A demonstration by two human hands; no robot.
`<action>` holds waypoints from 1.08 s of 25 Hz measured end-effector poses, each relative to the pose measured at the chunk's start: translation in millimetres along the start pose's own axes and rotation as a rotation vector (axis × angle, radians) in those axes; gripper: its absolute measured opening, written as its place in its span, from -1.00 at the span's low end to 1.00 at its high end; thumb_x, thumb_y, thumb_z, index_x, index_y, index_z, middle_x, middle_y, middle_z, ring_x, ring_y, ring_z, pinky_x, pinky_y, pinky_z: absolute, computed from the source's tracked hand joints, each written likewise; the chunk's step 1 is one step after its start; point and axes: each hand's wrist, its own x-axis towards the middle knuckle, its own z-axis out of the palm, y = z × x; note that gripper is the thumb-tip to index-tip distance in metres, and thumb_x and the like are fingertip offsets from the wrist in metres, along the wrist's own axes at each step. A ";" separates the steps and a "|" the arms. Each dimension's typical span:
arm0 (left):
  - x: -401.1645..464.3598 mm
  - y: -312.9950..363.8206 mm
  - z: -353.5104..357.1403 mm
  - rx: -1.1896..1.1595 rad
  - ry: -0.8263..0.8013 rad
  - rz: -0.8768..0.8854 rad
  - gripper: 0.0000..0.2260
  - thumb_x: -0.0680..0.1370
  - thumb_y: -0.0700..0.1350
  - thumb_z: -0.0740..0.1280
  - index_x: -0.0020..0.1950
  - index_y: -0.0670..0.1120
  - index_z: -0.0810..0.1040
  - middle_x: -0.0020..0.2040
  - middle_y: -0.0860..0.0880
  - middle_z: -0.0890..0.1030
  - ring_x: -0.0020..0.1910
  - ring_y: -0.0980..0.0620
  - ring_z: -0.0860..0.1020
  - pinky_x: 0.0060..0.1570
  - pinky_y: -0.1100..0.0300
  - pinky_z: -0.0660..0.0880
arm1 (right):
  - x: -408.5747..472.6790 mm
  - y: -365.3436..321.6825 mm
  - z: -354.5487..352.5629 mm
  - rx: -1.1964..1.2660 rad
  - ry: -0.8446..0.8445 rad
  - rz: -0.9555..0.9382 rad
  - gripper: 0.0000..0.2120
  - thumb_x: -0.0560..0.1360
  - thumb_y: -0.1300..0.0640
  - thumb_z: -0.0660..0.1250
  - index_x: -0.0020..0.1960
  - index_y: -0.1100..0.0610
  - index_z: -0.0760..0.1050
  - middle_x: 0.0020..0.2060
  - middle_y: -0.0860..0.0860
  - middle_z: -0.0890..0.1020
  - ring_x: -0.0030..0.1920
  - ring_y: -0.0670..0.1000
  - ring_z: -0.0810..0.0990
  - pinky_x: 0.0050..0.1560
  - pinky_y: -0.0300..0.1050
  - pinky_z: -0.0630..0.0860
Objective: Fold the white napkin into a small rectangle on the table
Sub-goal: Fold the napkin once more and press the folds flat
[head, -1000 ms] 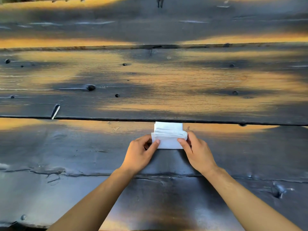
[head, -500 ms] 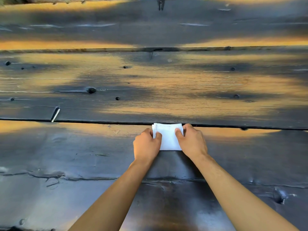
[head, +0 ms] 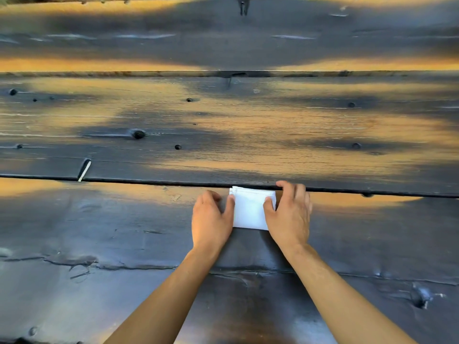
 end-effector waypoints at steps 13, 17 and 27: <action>30.8 -109.4 -46.4 0.576 0.021 0.267 -0.38 0.64 0.16 -0.03 0.64 -0.11 0.08 0.66 -0.08 0.05 0.65 -0.04 -0.06 0.61 -0.12 -0.04 | 8.1 -8.8 51.7 -0.416 -0.231 -0.423 -0.27 0.62 -0.24 -0.07 0.62 0.22 0.02 0.62 0.17 0.03 0.62 0.12 -0.04 0.60 0.11 -0.03; 30.8 -110.6 -47.2 0.575 0.016 0.276 -0.39 0.64 0.13 0.00 0.64 -0.11 0.09 0.66 -0.08 0.07 0.65 -0.04 -0.05 0.60 -0.13 -0.01 | 7.5 -12.8 48.9 -0.445 -0.242 -0.417 -0.27 0.61 -0.23 -0.04 0.61 0.23 0.06 0.61 0.18 0.07 0.62 0.14 0.02 0.59 0.12 -0.01; 30.0 -110.6 -47.8 0.576 0.026 0.280 -0.40 0.63 0.10 0.02 0.64 -0.12 0.12 0.65 -0.10 0.11 0.65 -0.05 -0.01 0.59 -0.16 0.03 | 7.4 -63.1 69.6 -0.445 -0.286 -0.440 -0.29 0.59 -0.16 -0.04 0.61 0.23 0.04 0.61 0.17 0.04 0.62 0.17 -0.05 0.59 0.20 -0.10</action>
